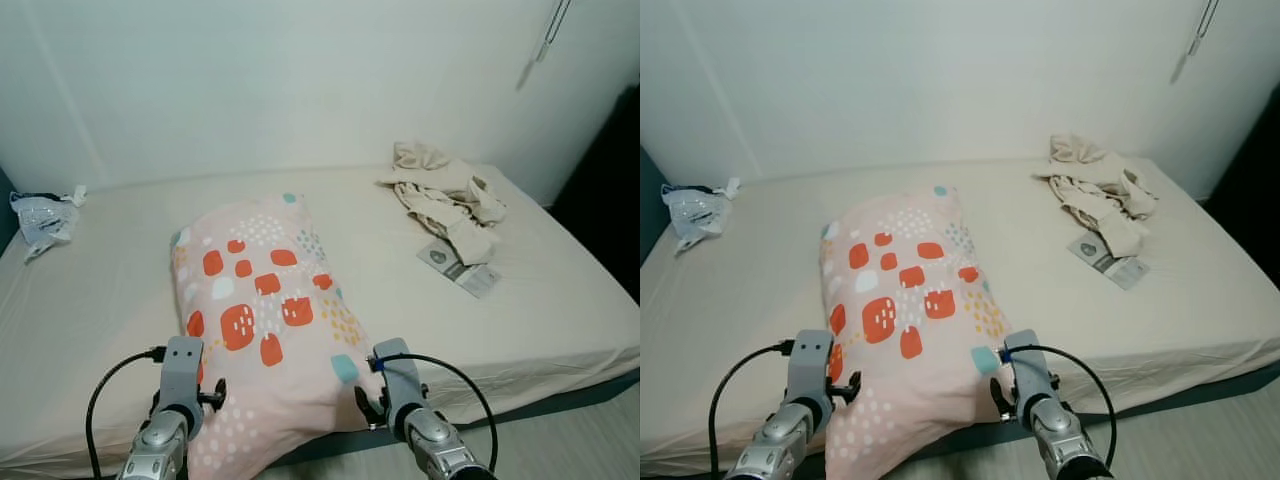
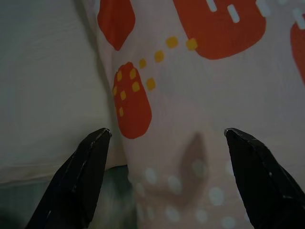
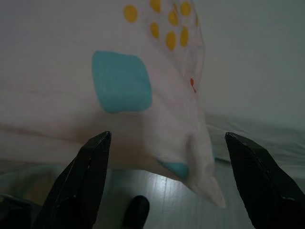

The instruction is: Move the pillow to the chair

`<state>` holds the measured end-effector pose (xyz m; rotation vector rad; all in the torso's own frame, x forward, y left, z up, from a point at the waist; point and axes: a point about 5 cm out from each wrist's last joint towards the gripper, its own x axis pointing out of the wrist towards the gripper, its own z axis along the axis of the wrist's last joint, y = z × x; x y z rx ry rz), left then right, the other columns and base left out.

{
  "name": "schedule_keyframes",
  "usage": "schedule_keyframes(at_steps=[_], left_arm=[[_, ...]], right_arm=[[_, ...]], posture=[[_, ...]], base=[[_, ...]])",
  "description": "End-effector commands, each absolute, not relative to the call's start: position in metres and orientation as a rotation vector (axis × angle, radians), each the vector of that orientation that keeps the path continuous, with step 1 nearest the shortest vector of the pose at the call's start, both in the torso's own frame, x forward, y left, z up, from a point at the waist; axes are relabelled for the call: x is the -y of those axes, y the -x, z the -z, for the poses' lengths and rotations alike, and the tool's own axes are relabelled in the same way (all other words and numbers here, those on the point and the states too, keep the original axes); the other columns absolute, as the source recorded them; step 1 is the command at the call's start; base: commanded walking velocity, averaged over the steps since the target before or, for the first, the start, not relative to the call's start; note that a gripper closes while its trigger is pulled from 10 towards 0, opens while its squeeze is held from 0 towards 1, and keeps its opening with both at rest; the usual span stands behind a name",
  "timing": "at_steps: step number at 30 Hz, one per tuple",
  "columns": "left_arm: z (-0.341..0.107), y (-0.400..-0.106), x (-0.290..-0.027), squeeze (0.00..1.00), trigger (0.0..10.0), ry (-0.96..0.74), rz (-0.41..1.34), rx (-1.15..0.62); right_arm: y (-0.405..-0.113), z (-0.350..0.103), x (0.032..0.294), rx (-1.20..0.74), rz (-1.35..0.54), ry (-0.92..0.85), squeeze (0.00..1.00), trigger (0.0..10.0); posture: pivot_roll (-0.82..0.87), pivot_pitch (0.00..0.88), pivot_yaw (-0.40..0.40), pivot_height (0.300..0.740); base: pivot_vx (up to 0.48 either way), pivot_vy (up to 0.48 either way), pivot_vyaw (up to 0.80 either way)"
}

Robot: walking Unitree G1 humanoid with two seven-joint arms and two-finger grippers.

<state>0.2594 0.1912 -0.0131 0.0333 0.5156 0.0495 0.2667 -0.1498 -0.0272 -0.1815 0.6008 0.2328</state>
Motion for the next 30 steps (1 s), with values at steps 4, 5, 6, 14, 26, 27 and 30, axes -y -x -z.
schedule_keyframes(at_steps=[4, 5, 6, 14, 26, 27, 30], left_arm=[[0.011, -0.263, -0.188, 0.0, 10.0, -0.021, -0.055, -0.497], [0.011, -0.263, -0.188, 0.0, 10.0, -0.021, -0.055, -0.497], [0.01, -0.264, -0.189, 0.0, 10.0, -0.02, -0.055, -0.495], [0.004, -0.269, -0.187, 0.0, 10.0, -0.014, -0.054, -0.468], [0.002, -0.271, -0.185, 0.0, 10.0, -0.025, -0.037, -0.463], [0.002, -0.271, -0.185, 0.0, 10.0, -0.026, -0.036, -0.464], [0.002, -0.272, -0.185, 0.0, 10.0, -0.052, -0.011, -0.477]], right_arm=[[-0.272, 0.023, 0.146, -0.579, -0.248, 0.212, 0.0, 10.0], [-0.272, 0.023, 0.146, -0.579, -0.248, 0.212, 0.0, 10.0], [-0.272, 0.023, 0.146, -0.578, -0.248, 0.21, 0.0, 10.0], [-0.277, 0.019, 0.143, -0.557, -0.254, 0.194, 0.0, 10.0], [-0.278, 0.016, 0.147, -0.539, -0.205, 0.15, 0.0, 10.0], [-0.279, 0.016, 0.147, -0.537, -0.207, 0.152, 0.0, 10.0], [-0.279, 0.016, 0.147, -0.536, -0.204, 0.149, 0.0, 10.0]], posture=[[0.0, 0.035, -0.016, 0.705], [0.0, 0.035, -0.016, 0.705], [0.0, 0.035, -0.016, 0.705], [0.0, 0.035, -0.016, 0.705], [0.0, 0.058, -0.003, 0.705], [0.0, 0.058, -0.003, 0.705], [0.0, 0.062, 0.0, 0.705]], base=[[0.0, 0.0, 0.8], [0.0, 0.0, 0.8], [0.0, 0.0, 0.8], [0.0, 0.0, 0.8], [0.0, 0.0, 0.37], [0.0, 0.0, 0.0], [0.0, 0.0, 0.0]])
